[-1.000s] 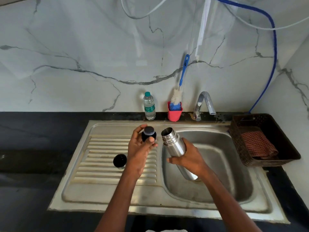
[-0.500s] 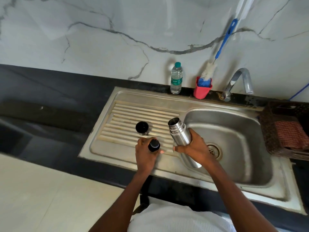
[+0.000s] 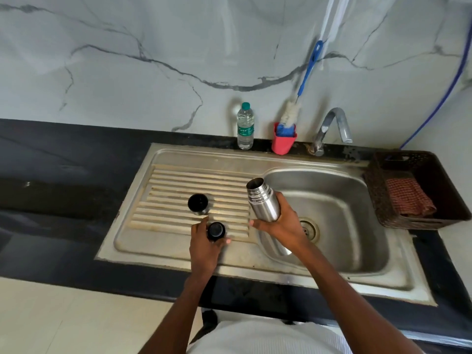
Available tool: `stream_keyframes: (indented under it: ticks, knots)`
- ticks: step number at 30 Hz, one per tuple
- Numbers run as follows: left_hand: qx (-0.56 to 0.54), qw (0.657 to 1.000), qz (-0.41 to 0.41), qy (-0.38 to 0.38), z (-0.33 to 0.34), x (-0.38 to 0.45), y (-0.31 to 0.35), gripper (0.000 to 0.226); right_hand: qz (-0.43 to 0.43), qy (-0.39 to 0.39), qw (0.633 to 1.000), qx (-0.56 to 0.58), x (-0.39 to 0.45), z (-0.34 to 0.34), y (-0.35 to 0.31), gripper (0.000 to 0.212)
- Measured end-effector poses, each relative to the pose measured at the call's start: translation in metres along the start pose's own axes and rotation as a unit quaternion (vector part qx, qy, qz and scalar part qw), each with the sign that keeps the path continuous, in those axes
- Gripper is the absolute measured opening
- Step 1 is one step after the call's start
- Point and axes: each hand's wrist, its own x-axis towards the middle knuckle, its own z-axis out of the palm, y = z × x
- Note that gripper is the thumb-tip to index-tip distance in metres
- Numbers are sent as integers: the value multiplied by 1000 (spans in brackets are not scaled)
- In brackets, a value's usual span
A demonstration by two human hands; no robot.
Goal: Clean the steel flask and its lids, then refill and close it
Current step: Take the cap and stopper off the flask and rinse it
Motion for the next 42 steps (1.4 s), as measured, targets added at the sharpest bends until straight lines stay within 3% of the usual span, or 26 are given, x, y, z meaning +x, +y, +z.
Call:
stream_keyframes:
  ticks: [6, 9, 14, 18, 21, 24, 27, 29, 35, 42]
  knots:
    - [33, 999, 26, -15, -7, -6, 12, 76, 14, 71, 995, 68, 6, -22, 14, 72]
    - [57, 997, 50, 13, -14, -20, 23, 67, 28, 104, 990, 94, 6, -37, 24, 68]
    - [88, 975, 182, 89, -17, -31, 51, 42, 53, 204, 967, 142, 7, -67, 37, 64]
    - [166, 941, 293, -19, 17, 8, 85, 33, 51, 253, 962, 91, 19, -92, 42, 60]
    - [278, 906, 296, -116, 55, 45, 105, 52, 60, 216, 974, -39, 29, -107, 40, 68]
    - [365, 876, 227, -217, 82, 75, 116, 88, 82, 145, 966, -196, 39, -121, 41, 83]
    - [455, 803, 140, -357, 94, 101, 118, 138, 109, 72, 939, -317, 50, -133, 48, 88]
    - [498, 757, 124, -404, 95, 106, 115, 154, 126, 32, 914, -384, 57, -138, 57, 91]
    - [480, 764, 132, -410, 89, 110, 105, 156, 174, -90, 857, -476, 65, -139, 88, 104]
    - [476, 770, 131, -404, 90, 110, 103, 156, 209, -126, 822, -515, 67, -136, 106, 98]
